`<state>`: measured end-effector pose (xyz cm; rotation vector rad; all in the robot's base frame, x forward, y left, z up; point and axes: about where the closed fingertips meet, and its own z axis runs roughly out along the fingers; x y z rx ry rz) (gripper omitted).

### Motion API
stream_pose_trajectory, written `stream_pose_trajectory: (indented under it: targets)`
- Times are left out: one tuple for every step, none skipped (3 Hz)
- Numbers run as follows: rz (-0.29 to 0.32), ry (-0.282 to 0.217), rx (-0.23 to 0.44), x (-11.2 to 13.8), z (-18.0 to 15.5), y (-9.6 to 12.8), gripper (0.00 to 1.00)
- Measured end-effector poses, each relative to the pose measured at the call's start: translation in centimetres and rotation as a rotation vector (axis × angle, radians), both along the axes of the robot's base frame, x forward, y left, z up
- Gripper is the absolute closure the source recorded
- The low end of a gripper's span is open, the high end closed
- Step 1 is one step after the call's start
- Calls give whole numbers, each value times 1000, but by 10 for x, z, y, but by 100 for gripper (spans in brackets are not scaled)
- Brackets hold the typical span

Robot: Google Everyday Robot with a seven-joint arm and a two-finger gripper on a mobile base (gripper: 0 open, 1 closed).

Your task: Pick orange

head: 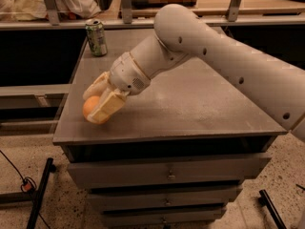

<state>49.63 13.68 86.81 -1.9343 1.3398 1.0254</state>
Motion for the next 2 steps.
stream_pose_trajectory:
  targets:
    - [7,-5,11,-5,22,-3,100]
    - [9,-5,12,-6,23,-3,100]
